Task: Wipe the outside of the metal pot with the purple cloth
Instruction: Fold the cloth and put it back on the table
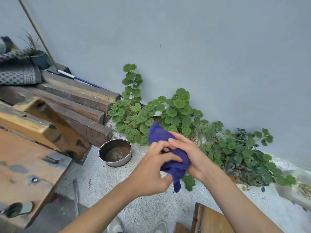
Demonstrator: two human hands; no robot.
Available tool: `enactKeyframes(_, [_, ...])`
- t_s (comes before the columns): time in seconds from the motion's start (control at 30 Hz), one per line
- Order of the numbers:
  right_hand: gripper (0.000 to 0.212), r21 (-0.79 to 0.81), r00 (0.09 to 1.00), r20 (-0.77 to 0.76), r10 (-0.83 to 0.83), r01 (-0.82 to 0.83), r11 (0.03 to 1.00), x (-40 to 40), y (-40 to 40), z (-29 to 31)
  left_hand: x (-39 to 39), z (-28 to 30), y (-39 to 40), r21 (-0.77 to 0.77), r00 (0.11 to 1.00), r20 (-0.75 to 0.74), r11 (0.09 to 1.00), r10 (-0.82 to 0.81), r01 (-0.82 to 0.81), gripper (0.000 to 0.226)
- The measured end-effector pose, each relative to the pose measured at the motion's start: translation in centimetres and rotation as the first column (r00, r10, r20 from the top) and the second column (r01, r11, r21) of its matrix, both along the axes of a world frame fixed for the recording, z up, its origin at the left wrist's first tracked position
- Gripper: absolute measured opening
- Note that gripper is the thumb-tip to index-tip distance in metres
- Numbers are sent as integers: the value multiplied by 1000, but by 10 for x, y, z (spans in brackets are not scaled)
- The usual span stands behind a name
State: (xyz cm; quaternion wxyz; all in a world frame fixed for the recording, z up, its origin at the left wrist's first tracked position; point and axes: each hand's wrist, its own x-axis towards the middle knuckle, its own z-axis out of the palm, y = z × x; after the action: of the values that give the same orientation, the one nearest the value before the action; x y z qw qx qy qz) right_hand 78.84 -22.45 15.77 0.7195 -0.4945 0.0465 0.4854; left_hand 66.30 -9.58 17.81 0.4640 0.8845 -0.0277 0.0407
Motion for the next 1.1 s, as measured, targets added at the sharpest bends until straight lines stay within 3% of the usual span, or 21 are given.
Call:
enactKeyframes(0.1, [60,-9,996,81,40,-40,999,-6,-12,14,-11,10,4,-78,989,-32,986,-147,144,54])
enactKeyframes(0.17, [55,-30,994,96,50,-47,998,-10,-18,19,-17,13,8,-361,983,-62,922,-175,141,56])
enactKeyframes(0.23, [48,-30,993,107,38,-35,999,-15,-24,22,-19,11,9,-554,996,-93,830,14,-64,49])
enactKeyframes(0.3, [47,-12,990,134,55,-54,998,-19,-25,25,-14,2,13,-491,944,-164,807,285,-329,49])
enactKeyframes(0.33, [47,-7,986,153,63,-63,998,-20,-25,28,-11,1,16,-445,917,-227,802,328,-398,60])
enactKeyframes(0.4, [52,14,980,187,74,-78,997,-23,-23,33,-5,-3,27,-503,928,-336,802,164,-324,69])
enactKeyframes(0.47, [63,43,972,217,93,-105,994,-25,-22,39,-1,-7,40,-598,944,-324,788,-69,-147,48])
enactKeyframes(0.57, [64,39,954,272,128,-144,989,-24,-23,46,3,-3,49,-667,939,-308,739,-155,-97,40])
enactKeyframes(0.67, [60,14,945,317,78,-87,996,-20,-25,52,7,8,58,-564,953,-277,823,-119,-61,24])
enactKeyframes(0.77, [43,-14,924,382,1,4,1000,-13,-30,57,9,14,61,-401,971,-221,916,-88,-8,35])
enactKeyframes(0.87, [31,-125,863,497,88,-29,992,-9,-36,58,8,20,60,-392,979,-186,920,-84,4,25])
enactKeyframes(0.93, [42,-183,839,523,154,-66,981,-9,-38,55,4,23,60,-371,979,-179,928,-101,28,18])
enactKeyframes(1.03, [60,-253,816,511,272,-160,954,-10,-37,52,-6,26,60,-221,978,-179,973,-106,65,27])
enactKeyframes(1.1, [47,-315,750,559,354,-202,927,-11,-33,50,-18,25,59,-155,976,-209,987,-68,36,27])
